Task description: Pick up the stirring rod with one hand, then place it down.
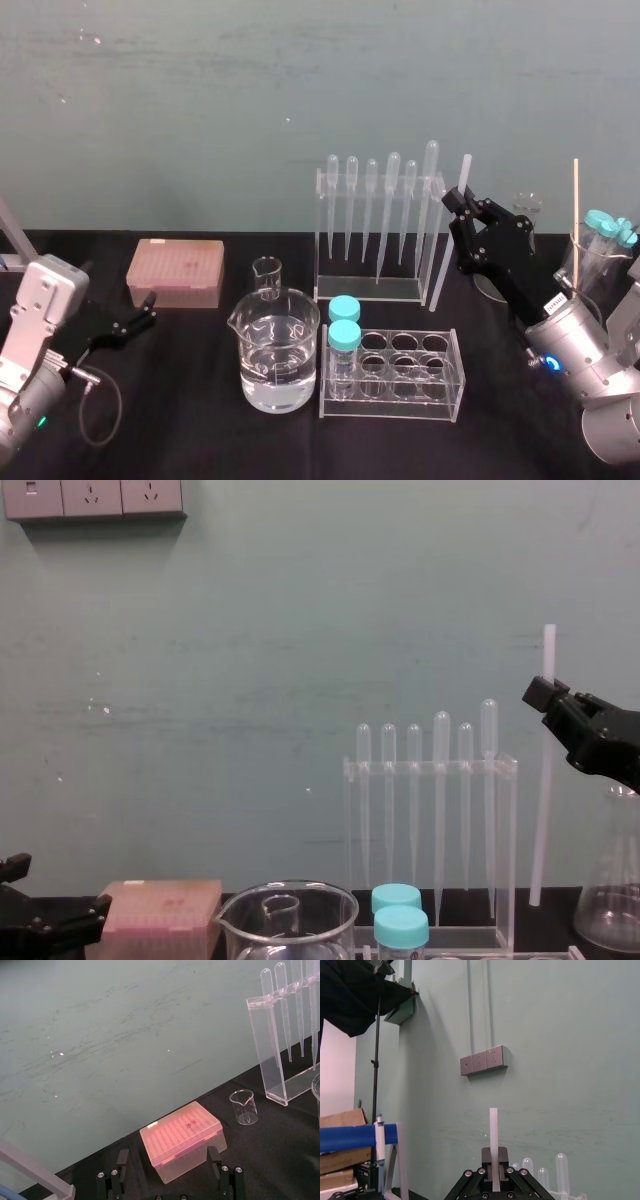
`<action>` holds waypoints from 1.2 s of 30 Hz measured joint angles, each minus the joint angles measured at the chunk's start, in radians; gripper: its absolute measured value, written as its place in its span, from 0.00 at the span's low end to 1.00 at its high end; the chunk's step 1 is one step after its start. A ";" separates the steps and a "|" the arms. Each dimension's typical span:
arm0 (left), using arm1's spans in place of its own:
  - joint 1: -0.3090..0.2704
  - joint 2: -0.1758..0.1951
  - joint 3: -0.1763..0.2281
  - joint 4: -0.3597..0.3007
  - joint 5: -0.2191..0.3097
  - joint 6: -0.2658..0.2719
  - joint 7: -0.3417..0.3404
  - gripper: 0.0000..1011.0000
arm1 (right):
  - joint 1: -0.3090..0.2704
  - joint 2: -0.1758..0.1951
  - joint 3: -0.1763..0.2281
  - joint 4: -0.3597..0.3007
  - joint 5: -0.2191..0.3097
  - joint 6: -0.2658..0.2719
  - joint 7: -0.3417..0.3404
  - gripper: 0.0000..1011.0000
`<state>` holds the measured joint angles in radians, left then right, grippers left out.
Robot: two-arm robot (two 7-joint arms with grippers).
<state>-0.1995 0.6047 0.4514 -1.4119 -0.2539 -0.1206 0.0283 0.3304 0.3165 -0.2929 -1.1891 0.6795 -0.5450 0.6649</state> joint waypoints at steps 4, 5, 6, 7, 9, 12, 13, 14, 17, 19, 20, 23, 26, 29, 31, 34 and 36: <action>0.000 0.000 0.000 0.000 0.000 0.000 0.000 0.99 | 0.000 0.000 0.000 0.000 0.000 0.000 0.000 0.07; 0.000 0.000 0.000 0.000 0.000 0.000 0.000 0.99 | 0.000 0.000 0.000 0.000 0.000 0.000 0.000 0.07; 0.000 0.000 0.000 0.000 0.000 0.000 0.000 0.99 | 0.000 0.000 0.000 0.000 0.000 0.000 0.000 0.07; 0.000 0.000 0.000 0.000 0.000 0.000 0.000 0.99 | 0.000 0.000 0.001 -0.001 -0.002 0.000 0.000 0.07; 0.000 0.000 0.000 0.000 0.000 0.000 0.000 0.99 | -0.001 0.000 0.002 -0.003 -0.010 0.001 -0.001 0.07; 0.000 0.000 0.000 0.000 0.000 0.000 0.000 0.99 | -0.010 0.002 0.007 -0.025 -0.021 0.026 -0.011 0.07; 0.000 0.000 0.000 0.000 0.000 0.000 0.000 0.99 | -0.013 0.004 0.008 -0.032 -0.022 0.033 -0.013 0.07; 0.000 0.000 0.000 0.000 0.000 0.000 0.000 0.99 | -0.016 0.005 0.010 -0.039 -0.022 0.041 -0.014 0.07; 0.000 0.000 0.000 0.000 0.000 0.000 0.000 0.99 | -0.032 0.013 0.015 -0.069 -0.029 0.064 -0.018 0.07; 0.000 0.000 0.000 0.000 0.000 0.000 0.000 0.99 | -0.041 0.018 0.016 -0.084 -0.030 0.075 -0.017 0.07; 0.000 0.000 0.000 0.000 0.000 0.000 0.000 0.99 | -0.052 0.024 0.018 -0.101 -0.032 0.089 -0.017 0.07; 0.000 0.000 0.000 0.000 0.000 0.000 0.000 0.99 | -0.079 0.037 0.019 -0.136 -0.038 0.115 -0.012 0.07; 0.000 0.000 0.000 0.000 0.000 0.000 0.000 0.99 | -0.103 0.051 0.019 -0.166 -0.047 0.131 -0.005 0.07; 0.000 0.000 0.000 0.000 0.000 0.000 0.000 0.99 | -0.123 0.063 0.019 -0.187 -0.059 0.141 0.000 0.07; 0.000 0.000 0.000 0.000 0.000 0.000 0.000 0.99 | -0.130 0.067 0.020 -0.193 -0.064 0.144 0.001 0.07; 0.000 0.000 0.000 0.000 0.000 0.000 0.000 0.99 | -0.139 0.073 0.022 -0.202 -0.077 0.147 0.000 0.07; 0.000 0.000 0.000 0.000 0.000 0.000 0.000 0.99 | -0.143 0.075 0.023 -0.207 -0.086 0.147 -0.005 0.07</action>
<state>-0.1995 0.6047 0.4514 -1.4120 -0.2539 -0.1205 0.0283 0.1872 0.3915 -0.2698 -1.3962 0.5934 -0.3979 0.6603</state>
